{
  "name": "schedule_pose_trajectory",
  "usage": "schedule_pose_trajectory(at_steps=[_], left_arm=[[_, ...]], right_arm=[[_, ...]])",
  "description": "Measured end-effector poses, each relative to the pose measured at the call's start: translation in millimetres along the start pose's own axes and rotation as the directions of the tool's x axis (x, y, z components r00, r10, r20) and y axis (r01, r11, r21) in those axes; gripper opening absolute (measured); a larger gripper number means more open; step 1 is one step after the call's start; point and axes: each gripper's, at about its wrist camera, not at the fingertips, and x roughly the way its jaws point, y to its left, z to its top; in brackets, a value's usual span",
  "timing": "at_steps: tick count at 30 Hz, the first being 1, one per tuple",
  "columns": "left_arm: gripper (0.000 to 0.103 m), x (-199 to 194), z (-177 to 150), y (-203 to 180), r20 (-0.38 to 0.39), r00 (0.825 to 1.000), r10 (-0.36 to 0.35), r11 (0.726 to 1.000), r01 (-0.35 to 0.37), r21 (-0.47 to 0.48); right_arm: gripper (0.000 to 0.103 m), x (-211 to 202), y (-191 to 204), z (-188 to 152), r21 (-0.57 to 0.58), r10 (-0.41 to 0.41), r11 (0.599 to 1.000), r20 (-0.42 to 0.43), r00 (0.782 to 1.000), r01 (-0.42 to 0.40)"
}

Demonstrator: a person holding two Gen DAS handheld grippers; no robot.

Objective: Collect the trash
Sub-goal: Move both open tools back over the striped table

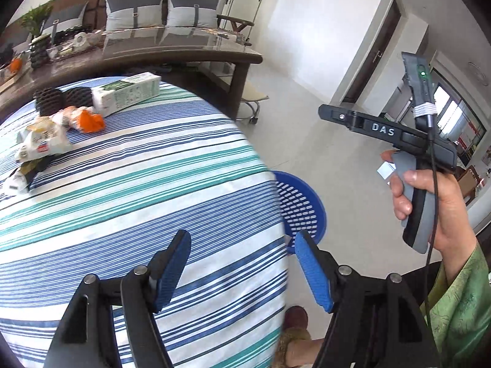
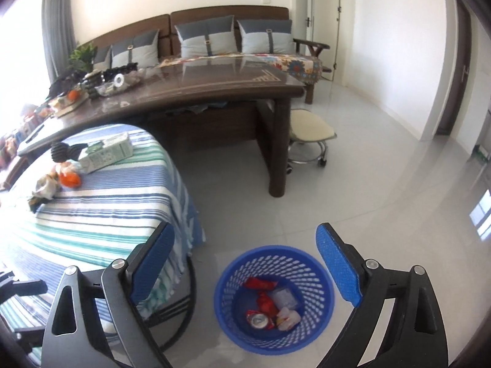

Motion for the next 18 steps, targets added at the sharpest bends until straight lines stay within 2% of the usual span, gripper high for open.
schedule_pose_trajectory(at_steps=[4,8,10,12,14,15,18], left_arm=[[0.072,-24.9,-21.5,71.5,0.001,0.989,0.149,0.987,-0.149,-0.063],[0.072,-48.5,-21.0,136.1,0.039,0.968,0.248,0.963,-0.242,-0.115],[0.072,-54.7,-11.6,159.0,0.066,0.966,0.248,0.962,-0.238,-0.13],[0.072,-62.6,0.6,180.9,0.106,0.969,0.225,0.967,-0.208,-0.148],[0.076,-64.6,15.8,195.2,0.143,0.97,0.198,0.973,-0.176,-0.151],[0.081,-63.4,23.3,201.1,0.15,0.969,0.196,0.974,-0.174,-0.148],[0.083,-41.0,45.2,214.8,0.102,0.981,0.166,0.981,-0.154,-0.121]], right_arm=[[0.094,3.5,79.6,-13.2,-0.087,0.142,0.986,-0.014,0.99,-0.143],[0.094,14.4,157.5,-35.7,-0.175,0.273,0.941,-0.112,0.955,-0.29],[0.094,19.1,190.8,-46.7,-0.214,0.309,0.917,-0.153,0.939,-0.337],[0.094,24.9,214.9,-54.9,-0.252,0.314,0.901,-0.184,0.931,-0.354],[0.094,29.2,229.7,-61.7,-0.278,0.308,0.892,-0.204,0.929,-0.357],[0.094,32.0,234.1,-62.9,-0.283,0.307,0.89,-0.211,0.928,-0.358],[0.094,37.9,236.0,-61.4,-0.27,0.303,0.895,-0.216,0.928,-0.355]])
